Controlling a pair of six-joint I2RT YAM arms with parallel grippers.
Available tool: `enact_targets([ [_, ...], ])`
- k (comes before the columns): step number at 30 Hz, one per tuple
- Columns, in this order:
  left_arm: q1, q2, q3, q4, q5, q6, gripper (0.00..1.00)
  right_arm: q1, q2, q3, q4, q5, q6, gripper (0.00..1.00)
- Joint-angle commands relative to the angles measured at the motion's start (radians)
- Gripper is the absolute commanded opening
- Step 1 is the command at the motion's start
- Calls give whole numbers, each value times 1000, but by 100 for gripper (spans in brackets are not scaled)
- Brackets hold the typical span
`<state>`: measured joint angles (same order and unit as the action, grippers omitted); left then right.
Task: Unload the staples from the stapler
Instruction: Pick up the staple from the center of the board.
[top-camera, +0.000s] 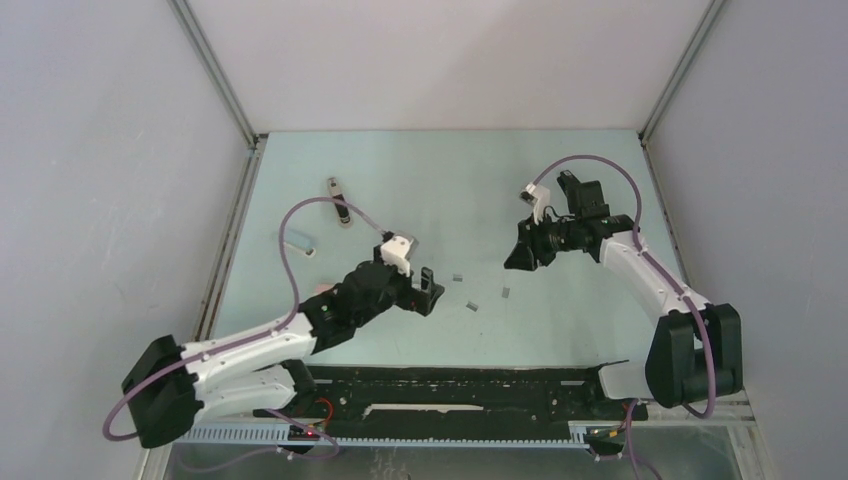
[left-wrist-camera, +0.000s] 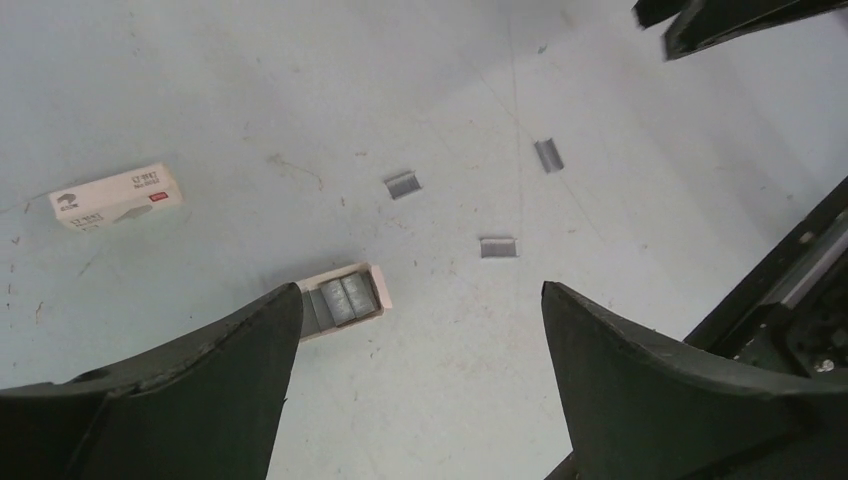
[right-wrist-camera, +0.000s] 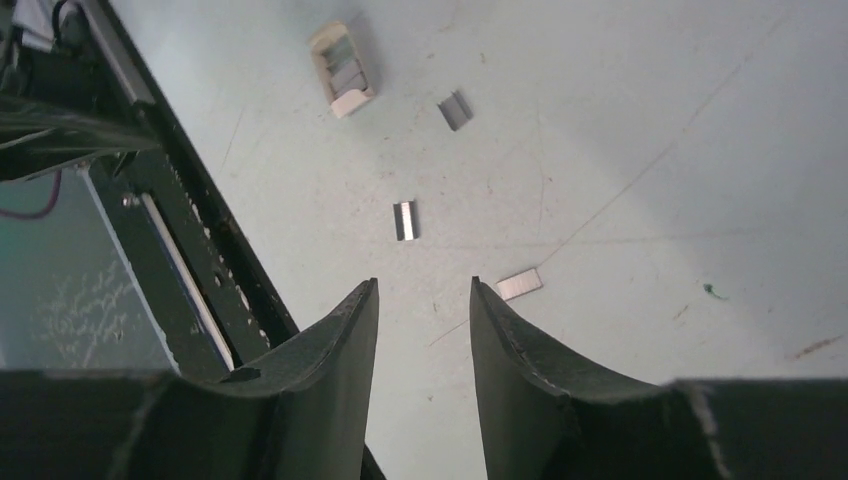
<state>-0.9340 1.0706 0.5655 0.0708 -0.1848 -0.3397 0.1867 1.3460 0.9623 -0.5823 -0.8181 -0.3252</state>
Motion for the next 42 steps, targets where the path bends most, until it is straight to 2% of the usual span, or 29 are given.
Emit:
enact_targets([
  [1,-3,-144,-126,192,-62,-65,96,-6,14,-25,83,90,192,47],
  [6,-2,-265,-239,247,-136,-127,98,-3,61,-60,140,173,330,47],
  [12,-2,-351,-332,303,-162,-162,98,11,94,-94,182,314,432,43],
  [20,-2,-358,-372,358,-165,-173,98,41,160,-93,189,406,444,34],
  [25,-3,-361,-387,377,-159,-180,98,100,218,-76,171,452,443,25],
  [42,-3,-454,-435,376,-172,-190,97,145,240,-71,159,528,472,31],
])
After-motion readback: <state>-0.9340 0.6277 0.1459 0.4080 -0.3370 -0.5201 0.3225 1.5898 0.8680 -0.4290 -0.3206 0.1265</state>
